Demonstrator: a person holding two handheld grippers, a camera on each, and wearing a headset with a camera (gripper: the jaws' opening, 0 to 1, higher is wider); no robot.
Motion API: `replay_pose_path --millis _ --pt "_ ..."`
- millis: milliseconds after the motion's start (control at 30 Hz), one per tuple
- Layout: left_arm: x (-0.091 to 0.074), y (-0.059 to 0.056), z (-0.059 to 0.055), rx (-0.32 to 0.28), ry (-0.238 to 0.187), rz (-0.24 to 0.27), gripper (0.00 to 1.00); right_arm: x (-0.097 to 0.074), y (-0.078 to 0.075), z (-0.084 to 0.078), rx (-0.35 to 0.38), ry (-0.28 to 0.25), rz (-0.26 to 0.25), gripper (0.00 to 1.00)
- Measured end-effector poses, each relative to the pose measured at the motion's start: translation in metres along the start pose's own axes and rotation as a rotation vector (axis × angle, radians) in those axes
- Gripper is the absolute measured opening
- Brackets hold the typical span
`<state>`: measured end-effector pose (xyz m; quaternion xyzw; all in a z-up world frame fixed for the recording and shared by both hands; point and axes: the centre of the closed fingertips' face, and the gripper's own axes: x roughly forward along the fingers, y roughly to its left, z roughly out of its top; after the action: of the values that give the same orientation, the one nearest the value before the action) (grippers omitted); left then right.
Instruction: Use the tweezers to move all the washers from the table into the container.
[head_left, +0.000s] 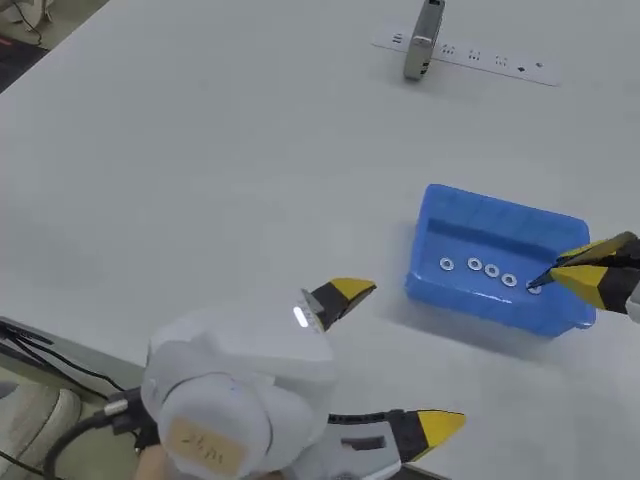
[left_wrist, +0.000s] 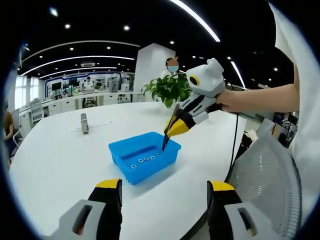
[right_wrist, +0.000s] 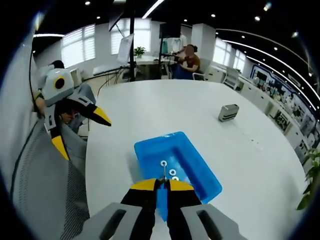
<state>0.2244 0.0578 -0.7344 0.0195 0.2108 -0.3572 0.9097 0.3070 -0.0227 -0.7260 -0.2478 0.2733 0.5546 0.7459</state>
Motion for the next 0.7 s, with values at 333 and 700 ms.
replay_pose_path --millis 333,700 --pt "0.0 -0.001 0.0 0.01 0.003 -0.002 0.69 -0.013 0.041 -0.042 -0.002 0.132 0.088 0.03" --pt "0.001 -0.002 0.0 0.017 0.006 -0.009 0.69 0.003 0.04 -0.093 -0.185 0.454 0.068 0.02"
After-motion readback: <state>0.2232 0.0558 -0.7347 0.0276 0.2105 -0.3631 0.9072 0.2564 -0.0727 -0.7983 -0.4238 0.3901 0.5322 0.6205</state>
